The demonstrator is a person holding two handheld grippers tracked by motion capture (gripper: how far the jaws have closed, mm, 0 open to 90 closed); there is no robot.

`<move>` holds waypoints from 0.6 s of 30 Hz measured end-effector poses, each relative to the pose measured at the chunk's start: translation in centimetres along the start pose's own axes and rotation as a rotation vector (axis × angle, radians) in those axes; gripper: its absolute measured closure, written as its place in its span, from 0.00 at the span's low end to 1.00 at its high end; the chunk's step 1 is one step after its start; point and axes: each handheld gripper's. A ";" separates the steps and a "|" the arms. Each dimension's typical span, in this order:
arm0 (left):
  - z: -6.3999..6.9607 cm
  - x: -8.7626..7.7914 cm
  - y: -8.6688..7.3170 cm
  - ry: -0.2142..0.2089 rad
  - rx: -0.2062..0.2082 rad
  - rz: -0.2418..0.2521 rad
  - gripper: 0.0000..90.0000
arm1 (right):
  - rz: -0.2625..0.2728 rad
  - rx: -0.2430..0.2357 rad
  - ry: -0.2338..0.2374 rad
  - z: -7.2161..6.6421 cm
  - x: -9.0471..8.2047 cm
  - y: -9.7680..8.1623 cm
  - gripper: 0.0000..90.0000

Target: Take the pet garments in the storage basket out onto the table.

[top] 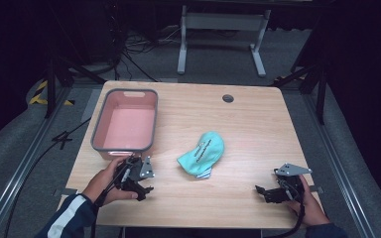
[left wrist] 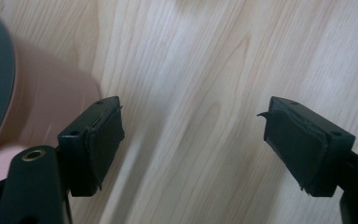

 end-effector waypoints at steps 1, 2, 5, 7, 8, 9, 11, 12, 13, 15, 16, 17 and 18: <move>0.0 -0.1 -0.6 0.011 -0.014 0.013 0.22 | 0.000 0.000 0.000 0.0 0.0 0.0 0.01; -0.1 -0.3 -0.9 0.012 -0.019 0.016 0.22 | 0.000 0.000 0.000 0.0 0.0 0.0 0.01; -0.4 -0.8 -2.5 -0.001 -0.042 0.043 0.22 | 0.000 0.000 0.000 0.0 0.0 0.0 0.01; -0.5 -0.9 -3.1 0.003 -0.048 0.042 0.21 | 0.000 0.000 0.000 0.0 0.0 0.0 0.00; -0.6 -0.9 -3.6 0.009 -0.053 0.028 0.21 | 0.000 0.000 0.000 0.0 0.0 0.0 0.00; -0.6 -0.9 -4.2 0.014 -0.065 0.020 0.21 | 0.000 0.000 0.000 0.0 0.0 0.0 0.01; -0.8 -0.9 -5.0 0.020 -0.076 0.014 0.21 | 0.003 0.004 0.001 0.0 0.0 0.0 0.01; -0.9 -0.9 -5.4 0.024 -0.086 0.010 0.20 | 0.002 0.004 0.001 0.0 0.0 0.0 0.01; -1.0 -0.8 -5.7 0.024 -0.093 0.009 0.20 | 0.002 0.004 0.001 0.0 0.0 0.0 0.00; -1.2 -0.6 -6.6 0.023 -0.107 -0.003 0.20 | 0.002 0.004 0.001 0.0 0.0 0.0 0.01; -1.3 -0.6 -7.0 0.024 -0.116 -0.004 0.20 | 0.003 0.004 0.001 0.0 0.0 0.0 0.00; -1.4 -0.5 -7.4 0.023 -0.120 0.000 0.20 | 0.002 0.004 0.001 0.0 0.0 0.0 0.01; -1.5 -0.5 -7.8 0.019 -0.132 0.003 0.20 | 0.003 0.004 0.001 0.0 0.0 0.0 0.00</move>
Point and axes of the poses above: each handheld gripper's, and its own axes: x roughly forward along the jaws, y roughly out of its top, z roughly to its right, and after that the axes turned 4 degrees about y, right-handed
